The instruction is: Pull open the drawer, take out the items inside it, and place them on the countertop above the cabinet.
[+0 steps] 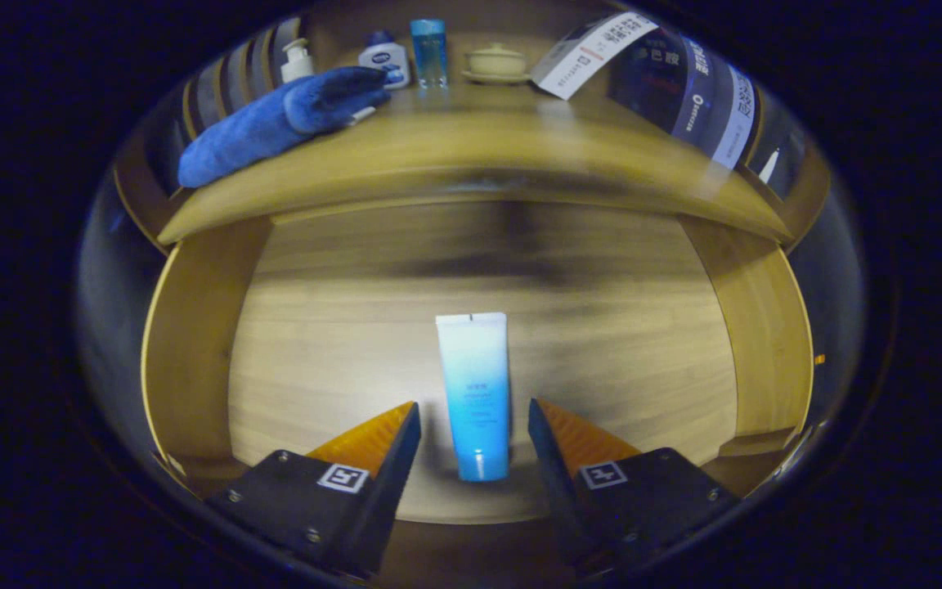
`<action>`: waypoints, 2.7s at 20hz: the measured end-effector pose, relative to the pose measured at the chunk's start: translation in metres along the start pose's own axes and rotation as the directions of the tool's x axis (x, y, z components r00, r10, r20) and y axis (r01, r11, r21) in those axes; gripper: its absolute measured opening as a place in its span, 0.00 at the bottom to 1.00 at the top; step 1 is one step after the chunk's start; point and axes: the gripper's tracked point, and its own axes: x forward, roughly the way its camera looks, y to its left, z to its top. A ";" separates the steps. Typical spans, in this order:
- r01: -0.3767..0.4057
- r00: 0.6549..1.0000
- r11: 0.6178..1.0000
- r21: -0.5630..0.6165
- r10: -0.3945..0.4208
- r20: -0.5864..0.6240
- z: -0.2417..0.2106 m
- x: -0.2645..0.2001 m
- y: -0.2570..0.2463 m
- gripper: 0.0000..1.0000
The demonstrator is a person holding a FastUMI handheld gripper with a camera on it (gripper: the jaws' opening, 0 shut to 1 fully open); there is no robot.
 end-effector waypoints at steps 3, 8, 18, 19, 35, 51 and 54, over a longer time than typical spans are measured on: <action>-0.044 0.999 0.996 0.080 0.044 -0.006 0.006 0.025 0.000 0.45; -0.156 0.985 0.976 0.149 0.141 0.103 0.012 0.019 0.012 0.39; -0.276 0.860 0.956 0.097 0.201 0.469 0.059 -0.069 0.008 0.39; -0.265 0.842 0.960 0.089 0.186 0.506 0.066 -0.080 0.004 0.39; -0.111 0.782 0.992 0.054 0.054 0.621 0.182 -0.049 -0.003 0.39; -0.098 0.767 0.989 0.111 0.004 0.642 0.218 -0.008 0.002 0.50; -0.106 0.766 0.987 0.118 0.006 0.643 0.214 -0.019 0.000 0.66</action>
